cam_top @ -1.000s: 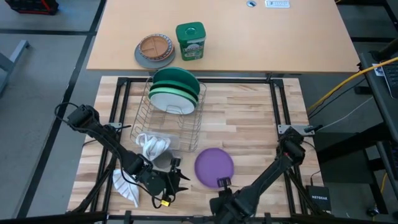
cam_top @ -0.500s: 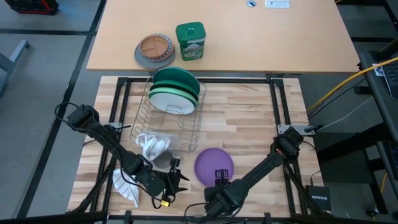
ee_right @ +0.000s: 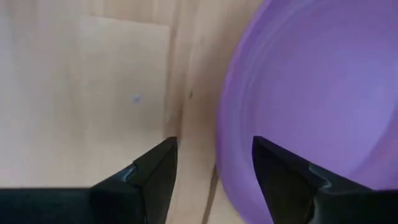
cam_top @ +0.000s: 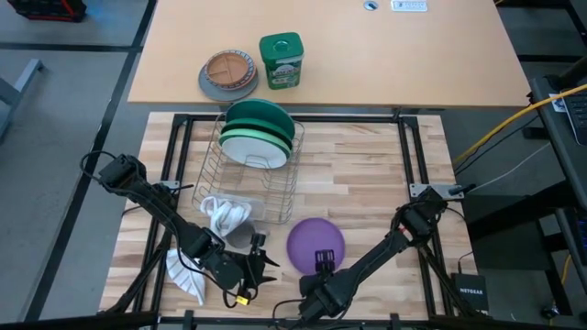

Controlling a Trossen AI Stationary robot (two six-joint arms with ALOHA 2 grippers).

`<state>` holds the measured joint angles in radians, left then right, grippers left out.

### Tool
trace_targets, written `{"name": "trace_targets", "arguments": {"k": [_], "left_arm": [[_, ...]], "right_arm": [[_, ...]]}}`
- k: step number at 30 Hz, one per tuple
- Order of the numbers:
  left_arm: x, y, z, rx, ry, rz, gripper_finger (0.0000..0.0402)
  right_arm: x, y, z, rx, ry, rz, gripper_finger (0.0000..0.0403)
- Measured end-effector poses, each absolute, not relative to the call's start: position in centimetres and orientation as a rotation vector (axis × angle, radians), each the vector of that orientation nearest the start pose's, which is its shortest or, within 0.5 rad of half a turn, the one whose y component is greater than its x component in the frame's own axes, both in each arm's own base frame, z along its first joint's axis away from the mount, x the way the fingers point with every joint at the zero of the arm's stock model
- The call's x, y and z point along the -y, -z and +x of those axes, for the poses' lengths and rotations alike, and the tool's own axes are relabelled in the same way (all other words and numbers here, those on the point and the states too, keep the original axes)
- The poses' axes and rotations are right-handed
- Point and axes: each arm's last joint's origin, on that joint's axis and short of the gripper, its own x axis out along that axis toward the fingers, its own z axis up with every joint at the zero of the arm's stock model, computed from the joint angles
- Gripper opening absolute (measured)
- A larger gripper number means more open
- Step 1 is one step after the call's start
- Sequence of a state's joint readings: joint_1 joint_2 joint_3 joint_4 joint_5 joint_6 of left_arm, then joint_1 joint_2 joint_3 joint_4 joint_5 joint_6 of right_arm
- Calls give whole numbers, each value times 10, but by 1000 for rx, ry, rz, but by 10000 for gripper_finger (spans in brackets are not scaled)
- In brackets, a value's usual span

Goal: Sort dishes
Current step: Put the purple plate into the gray dish rack

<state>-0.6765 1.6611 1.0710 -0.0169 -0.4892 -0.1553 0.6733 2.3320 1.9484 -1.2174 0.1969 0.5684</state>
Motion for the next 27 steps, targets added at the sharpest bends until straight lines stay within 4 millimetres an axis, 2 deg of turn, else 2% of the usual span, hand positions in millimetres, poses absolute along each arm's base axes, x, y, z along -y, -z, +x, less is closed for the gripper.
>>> {"name": "trace_targets", "arguments": {"k": [9, 13, 17, 25, 27], "left_arm": [[215, -227, 286, -518, 146, 183, 153], [214, -227, 286, -518, 146, 185, 153], [214, -227, 286, -517, 145, 183, 153], [215, -227, 286, -516, 146, 184, 153], [215, -227, 286, -515, 146, 183, 153]], "right_arm": [[-274, -154, 356, -1457, 108, -275, 211], [-274, -152, 356, -1460, 110, -277, 195], [-274, -152, 357, -1458, 109, -276, 152], [-274, -152, 356, -1473, 95, -261, 32], [-275, -152, 356, -1491, 82, -242, 13]]}}
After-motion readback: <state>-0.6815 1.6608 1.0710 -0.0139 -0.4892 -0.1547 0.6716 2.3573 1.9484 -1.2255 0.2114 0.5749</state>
